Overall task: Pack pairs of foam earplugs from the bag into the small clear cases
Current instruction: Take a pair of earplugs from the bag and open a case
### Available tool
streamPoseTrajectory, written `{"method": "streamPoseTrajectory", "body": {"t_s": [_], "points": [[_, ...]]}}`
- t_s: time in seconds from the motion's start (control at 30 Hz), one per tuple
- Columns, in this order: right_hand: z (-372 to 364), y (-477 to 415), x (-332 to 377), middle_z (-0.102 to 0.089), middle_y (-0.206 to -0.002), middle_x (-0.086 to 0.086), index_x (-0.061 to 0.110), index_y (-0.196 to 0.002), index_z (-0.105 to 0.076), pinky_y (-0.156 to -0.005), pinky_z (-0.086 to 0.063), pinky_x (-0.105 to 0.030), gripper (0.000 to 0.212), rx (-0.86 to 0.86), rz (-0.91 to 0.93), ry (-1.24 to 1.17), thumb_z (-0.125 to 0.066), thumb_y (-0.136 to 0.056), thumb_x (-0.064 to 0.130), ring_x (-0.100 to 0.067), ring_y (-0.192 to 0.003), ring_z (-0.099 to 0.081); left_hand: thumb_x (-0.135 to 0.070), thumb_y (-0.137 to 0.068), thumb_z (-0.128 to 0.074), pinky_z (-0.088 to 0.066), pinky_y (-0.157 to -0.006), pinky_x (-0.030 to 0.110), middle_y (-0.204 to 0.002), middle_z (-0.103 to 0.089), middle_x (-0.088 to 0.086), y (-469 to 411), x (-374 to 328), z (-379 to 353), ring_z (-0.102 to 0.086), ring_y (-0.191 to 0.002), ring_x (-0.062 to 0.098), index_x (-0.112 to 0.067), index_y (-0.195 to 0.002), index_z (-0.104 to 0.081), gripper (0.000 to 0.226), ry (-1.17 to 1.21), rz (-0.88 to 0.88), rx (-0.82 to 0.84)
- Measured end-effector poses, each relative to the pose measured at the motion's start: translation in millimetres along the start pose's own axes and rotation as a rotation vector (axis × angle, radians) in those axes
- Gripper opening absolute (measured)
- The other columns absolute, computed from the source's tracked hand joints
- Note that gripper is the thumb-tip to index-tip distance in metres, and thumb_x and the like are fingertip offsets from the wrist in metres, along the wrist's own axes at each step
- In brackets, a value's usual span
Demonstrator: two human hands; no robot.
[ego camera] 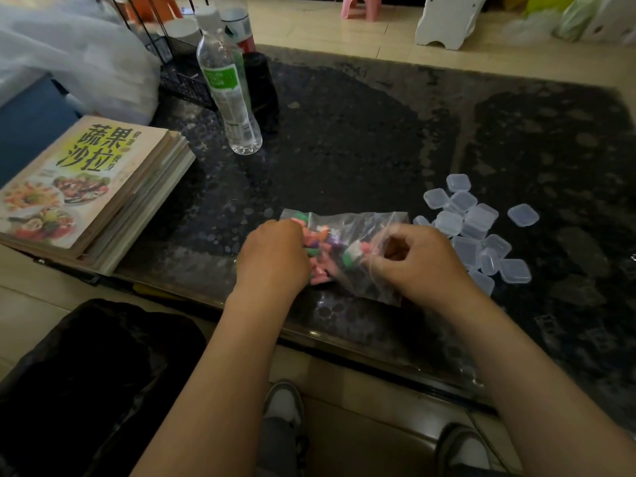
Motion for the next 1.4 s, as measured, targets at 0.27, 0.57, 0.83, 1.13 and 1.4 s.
{"method": "streamPoseTrajectory", "body": {"t_s": [0.27, 0.57, 0.83, 1.13, 1.4], "points": [[19, 6, -8, -0.071, -0.081, 0.010, 0.029, -0.085, -0.071, -0.068, -0.059, -0.024, 0.007, -0.115, -0.001, -0.091, -0.074, -0.091, 0.029, -0.003, -0.076, -0.068, -0.015, -0.093, -0.066, -0.050, -0.073, 0.014, -0.092, -0.067, -0.006, 7, -40, -4, -0.062, -0.080, 0.006, -0.021, -0.099, -0.073, 0.011, 0.496, -0.211, -0.204], [75, 32, -41, -0.074, -0.076, 0.003, 0.022, -0.084, -0.071, -0.056, -0.059, -0.023, 0.009, -0.366, -0.251, -0.273, -0.076, -0.089, 0.017, -0.008, -0.067, -0.072, -0.010, -0.092, -0.067, -0.054, -0.075, 0.018, -0.091, -0.067, -0.008, 22, -105, -29, -0.062, -0.077, 0.002, -0.019, -0.103, -0.075, 0.016, 0.531, -0.423, -0.096], [97, 45, -51, -0.074, -0.077, 0.003, 0.020, -0.086, -0.074, -0.059, -0.060, -0.023, 0.006, -0.235, -0.169, -0.336, -0.079, -0.087, 0.021, -0.008, -0.071, -0.073, -0.018, -0.097, -0.069, -0.061, -0.084, 0.028, -0.094, -0.070, -0.023, 27, -143, -47, -0.071, -0.088, 0.000, -0.035, -0.115, -0.073, 0.026, 0.700, -0.388, 0.117], [111, 55, -58, -0.078, -0.086, -0.010, 0.005, -0.096, -0.077, -0.064, -0.061, -0.024, 0.010, -0.186, -0.170, -0.577, -0.078, -0.086, 0.006, -0.013, -0.074, -0.075, -0.007, -0.096, -0.068, -0.063, -0.074, 0.029, -0.090, -0.079, -0.006, 31, -159, -54, -0.077, -0.083, 0.012, -0.025, -0.098, -0.080, 0.021, 0.904, -0.347, 0.208], [116, 58, -59, -0.071, -0.067, -0.009, 0.004, -0.086, -0.073, -0.053, -0.057, -0.023, 0.007, -0.261, -0.438, -0.916, -0.070, -0.090, 0.000, -0.013, -0.057, -0.067, -0.041, -0.086, -0.077, -0.053, -0.071, 0.029, -0.090, -0.061, -0.011, 44, -151, -72, -0.061, -0.083, 0.011, -0.025, -0.099, -0.062, 0.025, 0.153, -0.400, 0.303]]}}
Point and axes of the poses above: each hand's wrist, its own y-axis away from the middle knuckle, its own z-axis out of the back of the hand, x = y × z, the point moved 1 cm from there along -y, towards the middle knuckle
